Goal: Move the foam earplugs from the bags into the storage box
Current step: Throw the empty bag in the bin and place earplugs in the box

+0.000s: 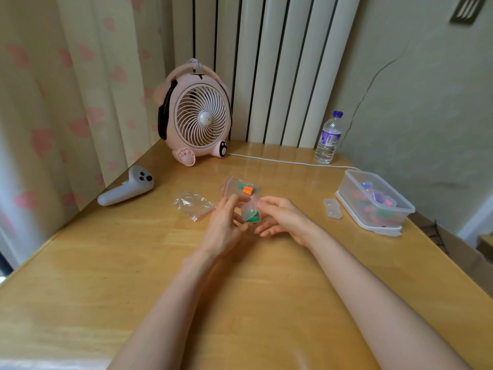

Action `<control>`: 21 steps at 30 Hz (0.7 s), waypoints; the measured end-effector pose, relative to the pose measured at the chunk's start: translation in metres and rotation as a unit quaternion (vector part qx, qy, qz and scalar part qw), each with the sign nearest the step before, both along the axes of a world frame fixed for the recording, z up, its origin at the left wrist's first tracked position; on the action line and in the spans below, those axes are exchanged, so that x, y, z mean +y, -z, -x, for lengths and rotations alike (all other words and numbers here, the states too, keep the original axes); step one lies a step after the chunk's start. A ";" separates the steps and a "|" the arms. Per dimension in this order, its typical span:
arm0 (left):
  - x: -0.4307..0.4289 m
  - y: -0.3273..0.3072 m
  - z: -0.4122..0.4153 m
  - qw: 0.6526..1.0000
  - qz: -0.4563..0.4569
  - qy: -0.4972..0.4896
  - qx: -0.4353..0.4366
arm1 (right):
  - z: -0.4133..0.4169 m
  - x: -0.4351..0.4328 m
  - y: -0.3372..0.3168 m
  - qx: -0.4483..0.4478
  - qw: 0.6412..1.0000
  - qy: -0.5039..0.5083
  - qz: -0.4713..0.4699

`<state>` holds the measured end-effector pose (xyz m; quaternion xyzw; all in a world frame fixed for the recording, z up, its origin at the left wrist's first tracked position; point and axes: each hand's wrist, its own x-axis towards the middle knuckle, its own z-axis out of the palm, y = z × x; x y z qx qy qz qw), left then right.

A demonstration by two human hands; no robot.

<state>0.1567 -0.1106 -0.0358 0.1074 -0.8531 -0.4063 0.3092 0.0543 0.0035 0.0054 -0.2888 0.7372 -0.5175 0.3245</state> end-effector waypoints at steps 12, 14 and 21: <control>-0.025 0.009 -0.011 0.931 0.099 -0.323 -0.136 | 0.003 0.020 0.010 0.007 0.994 0.087 0.065; -0.025 0.015 -0.010 0.917 0.095 -0.312 -0.229 | 0.002 0.020 0.012 0.002 0.994 0.089 0.067; -0.023 0.017 -0.007 0.939 0.136 -0.284 -0.139 | -0.001 0.028 0.012 0.004 0.993 0.079 0.085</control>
